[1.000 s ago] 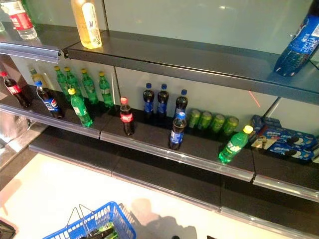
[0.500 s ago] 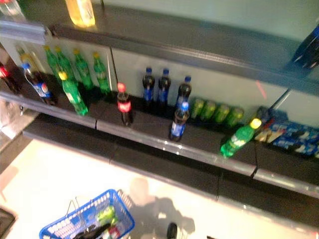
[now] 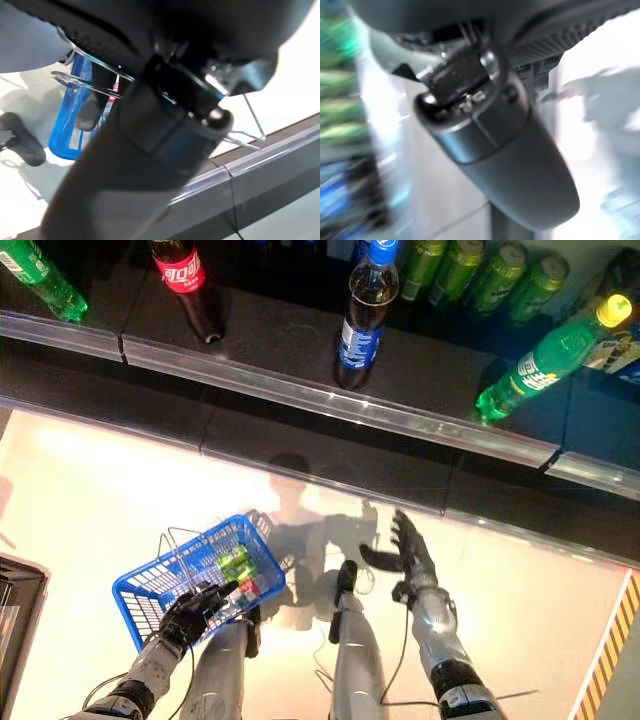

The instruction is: Pick up the drink and place into the basket.

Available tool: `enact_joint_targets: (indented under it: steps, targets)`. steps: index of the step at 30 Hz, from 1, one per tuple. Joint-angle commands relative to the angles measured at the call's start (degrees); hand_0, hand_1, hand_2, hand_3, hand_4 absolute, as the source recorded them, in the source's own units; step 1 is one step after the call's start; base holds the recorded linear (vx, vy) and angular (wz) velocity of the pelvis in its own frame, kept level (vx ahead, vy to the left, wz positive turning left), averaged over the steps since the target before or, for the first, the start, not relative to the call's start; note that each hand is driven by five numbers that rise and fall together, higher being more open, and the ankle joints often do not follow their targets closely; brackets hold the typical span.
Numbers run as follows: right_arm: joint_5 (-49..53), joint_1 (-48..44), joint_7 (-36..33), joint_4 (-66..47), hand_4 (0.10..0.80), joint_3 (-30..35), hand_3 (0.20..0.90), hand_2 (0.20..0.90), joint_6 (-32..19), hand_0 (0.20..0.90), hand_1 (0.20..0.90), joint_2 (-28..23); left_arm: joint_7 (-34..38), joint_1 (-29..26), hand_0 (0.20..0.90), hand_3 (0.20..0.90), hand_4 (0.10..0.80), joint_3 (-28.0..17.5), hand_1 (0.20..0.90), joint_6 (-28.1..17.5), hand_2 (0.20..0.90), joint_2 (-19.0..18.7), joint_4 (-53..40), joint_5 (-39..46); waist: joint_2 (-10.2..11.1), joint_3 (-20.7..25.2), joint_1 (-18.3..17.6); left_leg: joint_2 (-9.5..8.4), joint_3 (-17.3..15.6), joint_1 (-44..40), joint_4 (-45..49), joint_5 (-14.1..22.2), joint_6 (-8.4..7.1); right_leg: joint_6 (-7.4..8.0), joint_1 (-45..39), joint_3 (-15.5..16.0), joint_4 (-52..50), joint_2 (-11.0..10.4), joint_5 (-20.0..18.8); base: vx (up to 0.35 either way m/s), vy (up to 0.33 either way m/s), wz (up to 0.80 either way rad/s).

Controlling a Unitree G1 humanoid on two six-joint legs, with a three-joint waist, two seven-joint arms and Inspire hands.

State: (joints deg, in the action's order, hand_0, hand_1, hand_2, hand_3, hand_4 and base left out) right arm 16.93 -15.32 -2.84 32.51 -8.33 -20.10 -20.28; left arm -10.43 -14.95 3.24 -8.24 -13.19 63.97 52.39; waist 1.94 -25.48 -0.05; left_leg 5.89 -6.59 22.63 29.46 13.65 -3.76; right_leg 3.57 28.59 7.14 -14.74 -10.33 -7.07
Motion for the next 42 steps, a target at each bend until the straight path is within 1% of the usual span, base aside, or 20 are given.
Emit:
enact_joint_targets:
  steps: [1,3,7,8,9,10,12,13,16,19,20,24,25,27,30,35,39,41,42]
  targets:
    - [-2.66,2.76,0.58,-12.71,0.8,-0.27,0.9,0.9,-6.2,0.9,0.9,-2.43,-1.28,4.81,0.3,0.2,0.1,-2.77,0.3,-5.63,0.3,-3.56,-4.65,4.08,1.34,4.52,0.61,-0.08,5.35,5.38,-3.71,-9.8,0.96,1.38,0.45,-1.12,-12.79,-2.38,9.64,-0.016,0.014,0.09]
    - [-4.45,2.45,0.97,-17.39,0.8,-0.13,0.9,0.9,-6.87,0.9,0.9,-2.54,-1.38,5.16,0.3,0.2,0.1,-3.2,0.3,-5.98,0.3,-3.25,-4.77,4.87,1.44,4.45,0.42,-0.15,5.5,5.16,-4.08,-9.93,1.21,1.46,0.47,-1.48,-12.91,-2.15,9.75,-0.01,0.028,0.07]
    - [-9.88,1.04,-1.65,-24.95,0.8,-0.69,0.9,0.9,-8.5,0.9,0.9,-4.26,-1.37,5.45,0.3,0.2,0.1,-3.29,0.3,-5.76,0.3,-2.93,-5.08,6.21,1.7,3.98,0.68,-0.29,5.65,4.87,-4.83,-10.34,1.36,1.86,-0.03,-1.21,-12.28,-2.08,9.48,-0.003,0.007,0.01]
    - [-9.66,0.84,-1.74,-26.14,0.8,-0.69,0.9,0.9,-7.89,0.9,0.9,-4.69,-1.28,5.51,0.3,0.2,0.1,-3.29,0.3,-5.72,0.3,-2.92,-5.15,6.19,1.76,3.89,0.74,-0.33,5.74,4.76,-4.95,-10.43,1.38,1.9,-0.2,-1.19,-12.14,-2.05,9.39,0.0,0.0,0.0]
    - [-9.74,0.66,-1.86,-26.89,0.8,-0.71,0.9,0.9,-8.39,0.9,0.9,-5.01,-1.24,5.57,0.3,0.2,0.1,-3.29,0.3,-5.58,0.3,-2.92,-5.23,6.44,1.82,3.8,0.79,-0.36,5.82,4.68,-5.07,-10.52,1.4,1.94,-0.34,-1.16,-12.01,-2.02,9.3,0.0,0.0,0.0]
    - [-10.58,0.01,-3.24,-29.94,0.8,-0.48,0.9,0.9,-8.17,0.9,0.9,-5.89,-1.25,5.42,0.3,0.2,0.1,-3.35,0.3,-5.15,0.3,-3.01,-5.3,7.21,2.19,3.63,0.94,-0.29,6.1,4.29,-5.37,-10.6,1.45,2.07,-1.09,-0.97,-11.4,-1.91,9.13,0.0,0.0,0.0]
    - [-10.85,-0.49,-4.35,-32.06,0.8,0.0,0.9,0.9,-8.83,0.9,0.9,-7.03,-1.94,5.36,0.3,0.2,0.1,-3.77,0.3,-4.67,0.3,-3.03,-4.96,8.55,2.34,3.39,0.99,-0.19,6.31,3.92,-5.43,-10.56,1.43,2.15,-1.87,-0.85,-10.89,-1.87,9.09,0.0,0.0,0.0]
    - [-10.81,-0.7,-4.95,-33.44,0.8,0.64,0.9,0.9,-9.24,0.9,0.9,-7.56,-2.31,5.45,0.3,0.2,0.1,-4.2,0.3,-4.28,0.3,-2.88,-4.72,11.21,2.45,3.26,1.04,-0.08,6.44,3.89,-5.27,-10.48,1.46,2.12,-2.32,-0.72,-10.6,-1.88,9.06,0.0,0.0,0.0]
    - [-11.56,-1.5,-6.67,-34.68,0.8,1.87,0.9,0.9,-10.78,0.9,0.9,-7.54,-2.72,5.78,0.3,0.2,0.1,-5.48,0.3,-3.42,0.3,-2.82,-4.38,12.87,2.65,2.91,1.38,0.03,6.71,3.73,-4.95,-10.28,1.42,2.17,-3.3,-0.29,-10.13,-2.03,9.09,0.012,-0.006,-0.01]
    - [-12.28,-2.51,-9.32,-37.43,0.8,3.21,0.9,0.9,-10.15,0.9,0.9,-7.73,-2.17,5.44,0.3,0.2,0.1,-6.56,0.3,-2.41,0.3,-2.71,-4.69,14.29,3.27,2.6,1.81,0.31,7.11,3.46,-4.58,-10.01,1.37,2.28,-4.48,0.17,-9.79,-2.08,9.14,0.065,-0.044,0.02]
    - [-12.61,-2.78,-10.38,-37.85,0.8,3.53,0.9,0.9,-10.14,0.9,0.9,-7.93,-2.26,5.37,0.3,0.2,0.1,-6.75,0.3,-2.07,0.3,-2.64,-4.85,15.47,3.39,2.51,1.96,0.42,7.17,3.46,-4.49,-9.99,1.35,2.27,-4.76,0.37,-9.77,-2.1,9.21,0.039,-0.027,0.06]
    - [-15.17,-3.98,-15.78,-38.11,0.8,4.56,0.9,0.9,-10.56,0.9,0.9,-7.9,-2.12,5.45,0.3,0.2,0.1,-6.71,0.3,-1.88,0.3,-2.21,-5.78,15.8,3.86,2.26,2.82,0.87,7.36,3.01,-4.42,-9.89,1.18,2.44,-6.22,1.54,-9.55,-2.48,9.32,0.044,-0.022,0.06]
    - [-15.44,-4.18,-17.86,-38.06,0.8,4.88,0.9,0.9,-10.49,0.9,0.9,-7.75,-2.22,5.64,0.3,0.2,0.1,-6.59,0.3,-1.81,0.3,-2.06,-6.06,15.91,3.97,2.14,3.1,0.89,7.43,2.61,-4.54,-9.86,1.12,2.51,-7.05,1.88,-9.08,-2.55,9.23,0.046,-0.02,0.1]
    - [-14.65,-4.57,-19.82,-37.73,0.8,5.4,0.9,0.9,-10.32,0.9,0.9,-7.62,-2.04,5.81,0.3,0.2,0.1,-6.41,0.3,-1.82,0.3,-2.12,-6.34,15.61,4.13,2.08,3.32,1.05,7.52,2.24,-4.88,-10.2,1.09,2.54,-8.04,2.3,-8.14,-2.75,8.76,0.059,-0.018,0.04]
    - [-13.55,-5.05,-21.1,-36.87,0.8,5.87,0.9,0.9,-10.58,0.9,0.9,-7.45,-1.76,5.84,0.3,0.2,0.1,-6.38,0.3,-1.35,0.3,-2.34,-6.59,14.95,4.25,1.8,3.75,1.32,7.61,1.68,-4.58,-9.69,1.01,2.67,-9.17,2.75,-7.7,-2.95,8.86,0.063,-0.021,0.11]
    - [-10.4,-6.98,-22.69,-34.87,0.8,6.85,0.9,0.9,-10.99,0.9,0.9,-6.67,-0.68,5.59,0.3,0.2,0.1,-5.77,0.3,-0.74,0.3,-2.78,-7.11,13.51,4.58,1.45,4.62,1.39,7.89,1.05,-4.89,-10.0,0.99,2.78,-11.02,3.74,-5.89,-3.22,7.72,0.058,-0.031,-0.08]
    - [-6.98,-9.93,-23.53,-31.98,0.8,7.57,0.9,0.9,-11.28,0.9,0.9,-6.36,0.15,5.11,0.3,0.2,0.1,-5.31,0.3,-0.22,0.3,-3.03,-7.71,11.98,4.63,1.02,5.57,1.54,7.97,0.61,-4.94,-9.8,0.88,2.91,-12.4,4.42,-4.76,-3.36,7.39,0.028,-0.021,0.01]
    - [-5.9,-11.05,-23.53,-31.48,0.8,7.78,0.9,0.9,-10.61,0.9,0.9,-6.2,0.64,4.69,0.3,0.2,0.1,-4.94,0.3,0.05,0.3,-3.17,-8.04,11.64,4.76,0.98,5.76,1.4,8.1,0.76,-5.17,-10.17,0.95,2.91,-12.48,4.66,-4.4,-3.43,6.98,0.008,-0.022,0.06]
    - [-4.33,-11.89,-23.67,-30.53,0.8,8.04,0.9,0.9,-10.71,0.9,0.9,-6.34,0.89,4.5,0.3,0.2,0.1,-4.8,0.3,0.27,0.3,-3.33,-8.21,11.03,4.81,0.8,6.14,1.43,8.19,0.68,-4.86,-9.78,0.88,2.98,-12.91,4.87,-4.27,-3.42,7.14,0.009,-0.027,0.06]
